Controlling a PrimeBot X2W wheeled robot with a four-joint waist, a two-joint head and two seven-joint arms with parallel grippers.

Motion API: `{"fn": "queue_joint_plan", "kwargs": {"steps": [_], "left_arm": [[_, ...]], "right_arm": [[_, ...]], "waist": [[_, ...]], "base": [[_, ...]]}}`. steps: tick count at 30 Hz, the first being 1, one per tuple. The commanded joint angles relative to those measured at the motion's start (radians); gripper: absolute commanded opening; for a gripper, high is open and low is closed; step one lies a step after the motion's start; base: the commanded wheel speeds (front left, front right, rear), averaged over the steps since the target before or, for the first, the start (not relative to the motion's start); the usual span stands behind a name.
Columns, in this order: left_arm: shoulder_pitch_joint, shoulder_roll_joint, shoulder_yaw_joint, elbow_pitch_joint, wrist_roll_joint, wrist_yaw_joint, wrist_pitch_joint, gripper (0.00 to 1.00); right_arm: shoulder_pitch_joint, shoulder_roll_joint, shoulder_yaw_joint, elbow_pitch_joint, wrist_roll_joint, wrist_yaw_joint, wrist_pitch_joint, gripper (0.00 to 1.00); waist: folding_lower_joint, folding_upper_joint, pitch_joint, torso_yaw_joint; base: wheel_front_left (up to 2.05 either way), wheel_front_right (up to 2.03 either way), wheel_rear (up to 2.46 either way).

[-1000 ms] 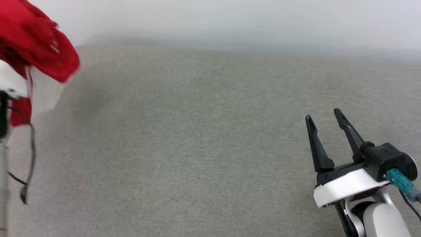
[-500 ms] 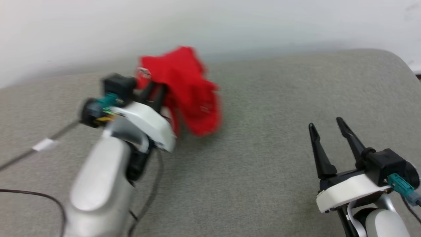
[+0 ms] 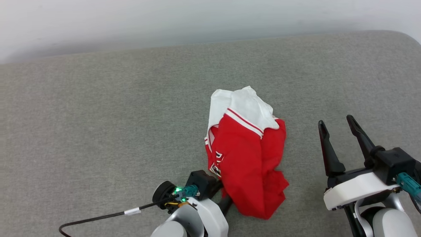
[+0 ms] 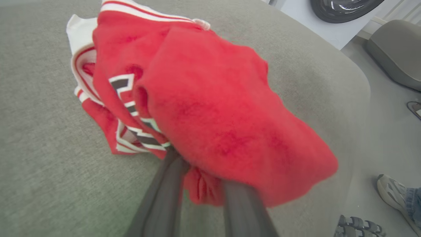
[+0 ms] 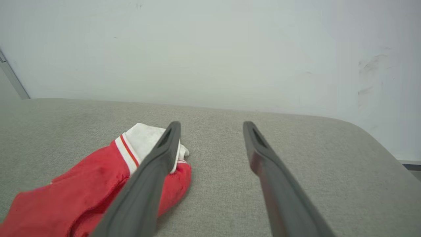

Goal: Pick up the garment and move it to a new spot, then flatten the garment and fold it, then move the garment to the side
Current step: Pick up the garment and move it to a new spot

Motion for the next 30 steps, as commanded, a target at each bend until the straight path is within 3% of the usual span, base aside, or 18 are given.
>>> {"fn": "queue_joint_plan", "kwargs": {"steps": [1, 5, 9, 17, 24, 30], "left_arm": [[0.003, 0.003, -0.003, -0.004, 0.004, -0.001, -0.007, 1.00], [0.014, -0.001, -0.022, -0.033, 0.026, 0.006, -0.070, 1.00], [0.019, 0.004, 0.002, -0.084, 0.043, 0.044, -0.137, 1.00], [0.040, 0.031, 0.136, -0.136, 0.015, 0.171, -0.214, 1.00], [0.099, 0.091, 0.299, -0.142, -0.023, 0.289, -0.254, 1.00], [0.178, 0.157, 0.354, -0.163, -0.039, 0.312, -0.255, 1.00]], "right_arm": [[-0.007, 0.001, 0.000, -0.001, -0.001, -0.001, 0.000, 1.00], [0.006, 0.001, -0.011, 0.004, -0.003, -0.001, 0.007, 1.00], [0.033, 0.001, -0.024, 0.007, -0.001, -0.001, 0.018, 1.00], [0.084, 0.001, -0.051, 0.004, 0.006, -0.001, 0.037, 1.00], [0.129, 0.001, -0.061, -0.008, 0.007, -0.001, 0.055, 1.00], [0.160, 0.001, -0.057, -0.016, 0.014, -0.001, 0.063, 1.00]], "waist": [[0.0000, 0.0000, -0.007, 0.011], [0.0000, 0.0000, -0.041, 0.038], [0.0000, 0.0000, -0.086, 0.061], [0.0000, 0.0000, -0.160, 0.095], [0.0000, 0.0000, -0.194, 0.109], [0.0000, 0.0000, -0.208, 0.109]], "base": [[0.00, 0.00, 0.00], [0.00, 0.00, 0.00], [0.00, 0.00, 0.00], [0.00, 0.00, 0.00], [0.00, 0.00, 0.00], [0.00, 0.00, 0.00]]}}
